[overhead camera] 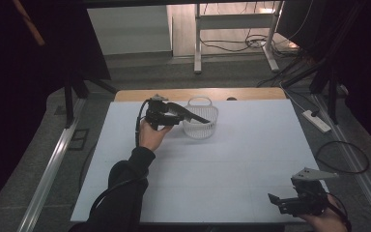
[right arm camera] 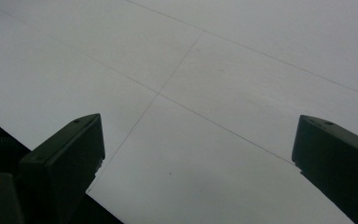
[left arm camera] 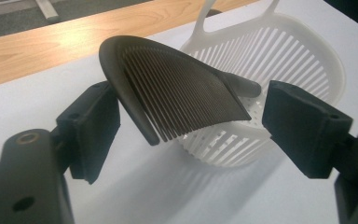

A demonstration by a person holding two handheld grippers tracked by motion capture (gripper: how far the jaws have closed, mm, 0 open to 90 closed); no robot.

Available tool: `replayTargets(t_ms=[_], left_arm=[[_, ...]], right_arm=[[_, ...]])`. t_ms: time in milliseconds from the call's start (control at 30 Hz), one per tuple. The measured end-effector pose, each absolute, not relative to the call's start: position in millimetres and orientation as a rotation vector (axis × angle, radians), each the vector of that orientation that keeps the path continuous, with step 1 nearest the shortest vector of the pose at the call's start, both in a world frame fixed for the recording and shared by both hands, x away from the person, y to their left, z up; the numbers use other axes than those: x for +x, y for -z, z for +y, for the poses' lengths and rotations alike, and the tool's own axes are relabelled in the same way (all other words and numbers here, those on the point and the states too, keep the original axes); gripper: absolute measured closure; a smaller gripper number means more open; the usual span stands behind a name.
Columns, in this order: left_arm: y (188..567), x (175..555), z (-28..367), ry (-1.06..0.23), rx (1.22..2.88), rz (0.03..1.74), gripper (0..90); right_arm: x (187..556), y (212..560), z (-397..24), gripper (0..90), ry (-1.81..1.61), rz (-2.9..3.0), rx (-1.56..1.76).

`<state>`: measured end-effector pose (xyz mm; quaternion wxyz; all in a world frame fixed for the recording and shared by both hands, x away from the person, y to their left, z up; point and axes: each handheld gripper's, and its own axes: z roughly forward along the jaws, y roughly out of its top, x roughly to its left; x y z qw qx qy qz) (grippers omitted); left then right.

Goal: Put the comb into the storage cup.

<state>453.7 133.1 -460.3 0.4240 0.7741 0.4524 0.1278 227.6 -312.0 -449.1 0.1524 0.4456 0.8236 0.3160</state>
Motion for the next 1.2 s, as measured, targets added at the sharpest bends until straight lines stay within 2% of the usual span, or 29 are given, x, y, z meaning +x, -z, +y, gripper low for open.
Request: replayTargets(t_ms=[633,1200], left_arm=[[452.0,444.7,137.8,-0.349,1.982,1.085,5.3],[451.5,434.6,150.2,-0.358,2.002,1.065,0.8]], right_arm=[[227.6,449.1,-312.2,2.9,-0.907,2.363,1.282],[227.5,449.2,-311.9,2.9,-0.904,2.365,1.275]])
